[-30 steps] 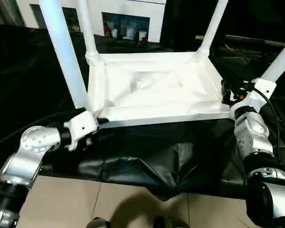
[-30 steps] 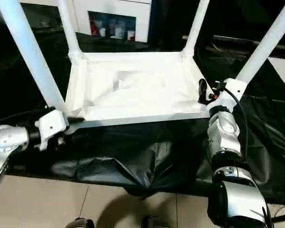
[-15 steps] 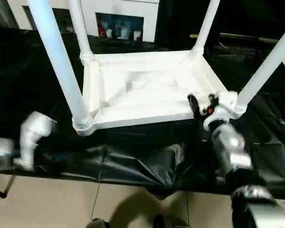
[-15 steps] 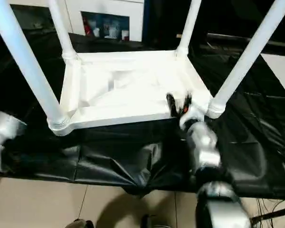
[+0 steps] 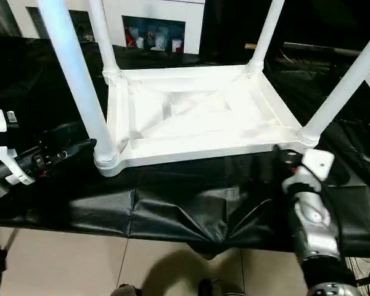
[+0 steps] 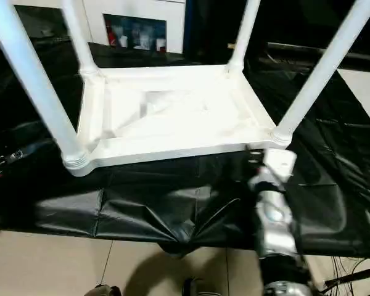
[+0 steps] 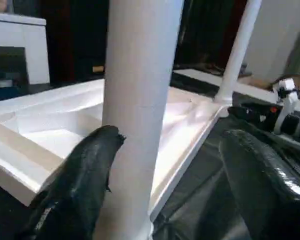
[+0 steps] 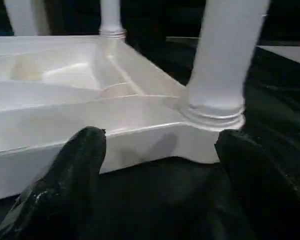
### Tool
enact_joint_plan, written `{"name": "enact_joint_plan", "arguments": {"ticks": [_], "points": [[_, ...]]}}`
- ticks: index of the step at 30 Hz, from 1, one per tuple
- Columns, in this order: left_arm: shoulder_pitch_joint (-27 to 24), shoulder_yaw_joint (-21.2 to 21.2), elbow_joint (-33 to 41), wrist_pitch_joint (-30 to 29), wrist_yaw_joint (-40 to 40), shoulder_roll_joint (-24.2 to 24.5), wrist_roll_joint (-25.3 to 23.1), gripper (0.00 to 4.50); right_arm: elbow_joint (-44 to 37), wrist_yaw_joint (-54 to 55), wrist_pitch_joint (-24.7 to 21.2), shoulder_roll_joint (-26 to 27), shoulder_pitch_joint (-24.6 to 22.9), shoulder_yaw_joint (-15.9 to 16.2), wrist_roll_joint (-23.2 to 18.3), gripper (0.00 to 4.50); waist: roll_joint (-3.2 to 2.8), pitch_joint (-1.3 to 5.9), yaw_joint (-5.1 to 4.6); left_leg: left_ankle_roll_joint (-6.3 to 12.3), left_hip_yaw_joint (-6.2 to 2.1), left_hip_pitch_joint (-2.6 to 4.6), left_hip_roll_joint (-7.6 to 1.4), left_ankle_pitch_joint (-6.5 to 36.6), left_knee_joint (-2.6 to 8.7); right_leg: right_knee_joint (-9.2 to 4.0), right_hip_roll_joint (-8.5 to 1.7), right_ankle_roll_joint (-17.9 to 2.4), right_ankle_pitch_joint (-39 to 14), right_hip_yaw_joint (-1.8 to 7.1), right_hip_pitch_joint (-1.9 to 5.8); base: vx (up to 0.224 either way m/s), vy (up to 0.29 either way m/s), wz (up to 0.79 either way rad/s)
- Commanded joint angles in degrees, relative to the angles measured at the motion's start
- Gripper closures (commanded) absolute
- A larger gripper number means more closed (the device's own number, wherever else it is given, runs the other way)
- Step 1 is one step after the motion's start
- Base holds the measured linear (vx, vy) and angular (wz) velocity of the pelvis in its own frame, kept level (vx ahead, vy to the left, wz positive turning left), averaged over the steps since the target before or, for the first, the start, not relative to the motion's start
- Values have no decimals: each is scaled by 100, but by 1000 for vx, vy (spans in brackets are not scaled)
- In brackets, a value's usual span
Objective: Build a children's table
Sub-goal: Rotate table base
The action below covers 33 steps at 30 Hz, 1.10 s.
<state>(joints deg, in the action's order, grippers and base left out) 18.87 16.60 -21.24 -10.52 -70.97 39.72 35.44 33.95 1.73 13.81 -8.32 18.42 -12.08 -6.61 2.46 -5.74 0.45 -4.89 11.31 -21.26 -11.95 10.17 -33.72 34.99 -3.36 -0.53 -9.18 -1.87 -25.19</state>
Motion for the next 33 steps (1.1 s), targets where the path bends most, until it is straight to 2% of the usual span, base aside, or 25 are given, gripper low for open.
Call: {"name": "enact_joint_plan", "arguments": {"ticks": [1,3,4,5,6,7,11,12,16,18,22,23,25,26,27,28,29,33], "points": [[181,-105,-65,-37,-118,-95,-60,62,12,-115,-303,-68,95,-3,-83,61,-74,325,-2,-54,-21,120,-26,1853,426,-472,-243,-729,-2114,234,236,0,0,0],[292,-179,-141,-71,-131,-142,-80,31,135,-346,-511,-118,202,44,-144,61,-74,347,10,-35,-22,124,-38,1792,418,-452,-254,-789,-1981,237,246,0,0,0],[357,-278,-213,-34,-114,-161,-152,24,240,-488,-625,-151,284,76,-138,61,-46,359,2,-29,-21,108,-39,1747,414,-441,-252,-814,-1932,236,262,0,0,0],[456,-387,-346,20,-54,-198,-260,22,385,-612,-743,-209,395,132,-76,61,-56,361,11,-12,-25,98,-39,1669,415,-430,-252,-846,-1868,234,274,0,0,0],[479,-405,-380,45,-49,-210,-279,14,417,-625,-756,-221,421,142,-57,61,-68,373,16,0,-14,127,-42,1611,403,-425,-248,-912,-1752,235,263,0,0,0],[582,-434,-557,99,7,-255,-336,6,520,-708,-826,-250,512,157,-60,61,-57,378,22,6,-10,99,-37,1512,395,-409,-257,-949,-1624,241,290,0,0,0],[740,-440,-775,78,-17,-382,-321,6,749,-901,-897,-332,698,227,-37,61,-34,433,38,48,-4,78,-41,1157,368,-348,-278,-1094,-1158,245,348,0,0,0],[749,-446,-767,43,-28,-397,-306,6,772,-922,-884,-339,716,228,-41,61,-31,435,36,69,-1,57,-34,1089,364,-341,-275,-1132,-1055,244,365,0,0,0],[872,-612,-394,-306,-118,-637,-156,6,1069,-1233,-988,-407,956,348,16,61,-28,465,37,164,9,65,-43,917,340,-299,-273,-1331,-707,238,386,0,0,0],[917,-820,18,-641,-252,-749,39,6,1241,-1438,-979,-444,1107,441,88,61,-29,474,41,194,14,71,-56,913,331,-282,-285,-1399,-679,236,387,0,0,0],[911,-1059,542,-1062,-404,-794,301,6,1386,-1560,-945,-476,1230,501,144,61,-8,474,48,211,17,53,-53,886,319,-279,-292,-1393,-770,239,407,0,0,0],[853,-1304,1135,-1555,-524,-745,623,6,1426,-1597,-932,-470,1291,515,152,61,-3,483,48,209,22,63,-54,858,310,-277,-282,-1392,-750,242,402,0,0,0],[814,-1482,1476,-1812,-632,-699,772,6,1452,-1635,-919,-464,1329,529,149,61,-3,480,44,209,15,50,-54,853,313,-266,-281,-1397,-752,236,409,0,0,0],[814,-1482,1476,-1812,-632,-699,772,6,1452,-1635,-919,-464,1329,529,149,61,-1,477,41,197,18,50,-52,856,310,-266,-272,-1386,-767,234,404,0,0,0],[777,-1671,1749,-1959,-725,-666,833,6,1472,-1662,-915,-456,1358,551,157,61,26,470,23,198,23,38,-39,867,308,-278,-259,-1345,-831,233,409,0,0,0],[770,-1723,1814,-1985,-745,-666,831,6,1484,-1676,-907,-455,1368,560,157,61,21,479,22,182,18,43,-44,868,306,-269,-264,-1326,-850,233,414,0,0,0],[765,-1980,2077,-2035,-806,-711,773,6,1541,-1725,-885,-436,1420,598,162,61,30,469,9,176,19,40,-42,870,304,-287,-261,-1269,-951,236,407,0,0,0],[861,-2244,2269,-2016,-761,-948,606,6,1655,-1823,-835,-368,1514,658,193,61,40,472,-2,159,22,36,-39,884,295,-296,-257,-1202,-1050,239,409,0,0,0]]}}
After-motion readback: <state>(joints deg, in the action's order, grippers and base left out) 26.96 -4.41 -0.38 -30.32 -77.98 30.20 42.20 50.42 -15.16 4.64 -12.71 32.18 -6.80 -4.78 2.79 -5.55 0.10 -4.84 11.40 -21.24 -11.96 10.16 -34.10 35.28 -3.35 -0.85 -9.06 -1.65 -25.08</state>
